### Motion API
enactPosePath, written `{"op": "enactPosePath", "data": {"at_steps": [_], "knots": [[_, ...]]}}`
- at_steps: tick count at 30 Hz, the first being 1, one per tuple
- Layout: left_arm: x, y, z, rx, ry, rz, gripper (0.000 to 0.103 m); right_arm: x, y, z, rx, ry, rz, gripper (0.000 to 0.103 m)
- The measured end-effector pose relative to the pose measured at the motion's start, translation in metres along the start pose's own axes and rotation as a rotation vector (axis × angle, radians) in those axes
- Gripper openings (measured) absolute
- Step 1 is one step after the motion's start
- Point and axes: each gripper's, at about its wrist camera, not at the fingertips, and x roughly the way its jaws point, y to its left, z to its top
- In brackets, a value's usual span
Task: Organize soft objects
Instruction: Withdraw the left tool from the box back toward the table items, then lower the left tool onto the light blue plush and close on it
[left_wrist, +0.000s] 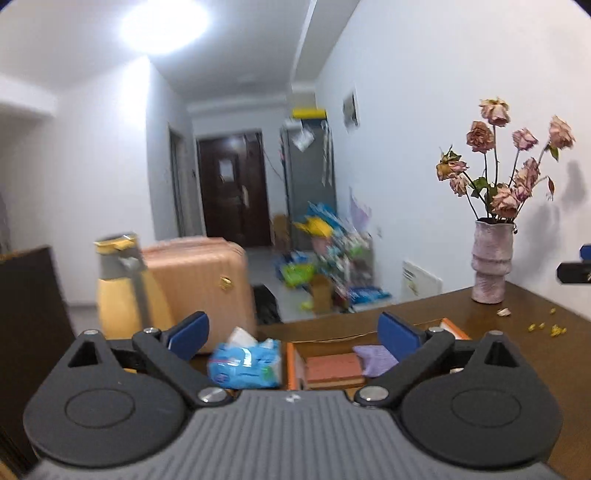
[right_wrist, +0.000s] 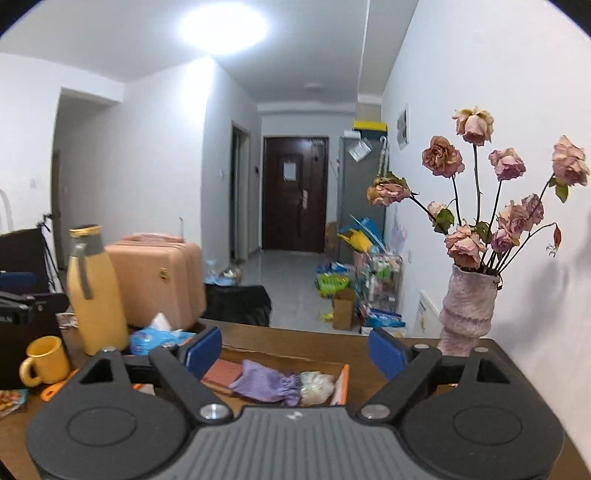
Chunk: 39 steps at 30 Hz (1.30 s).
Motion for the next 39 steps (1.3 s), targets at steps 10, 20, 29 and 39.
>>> {"op": "enactPosePath", "data": {"at_steps": [10, 20, 29, 39], "knots": [[-0.096, -0.024, -0.122, 0.07, -0.041, 0.047, 0.103, -0.094, 0.035, -0.121, -0.011, -0.045, 0.029, 0.089], [-0.118, -0.033, -0.172, -0.043, 0.114, -0.046, 0.103, -0.107, 0.057, -0.208, 0.098, 0.093, 0.061, 0.089], [-0.062, -0.047, -0.169, -0.152, 0.217, -0.246, 0.103, -0.065, 0.056, -0.219, 0.134, 0.177, 0.069, 0.086], [0.038, -0.085, -0.177, -0.23, 0.405, -0.462, 0.061, -0.009, 0.058, -0.231, 0.163, 0.296, 0.145, 0.049]]}}
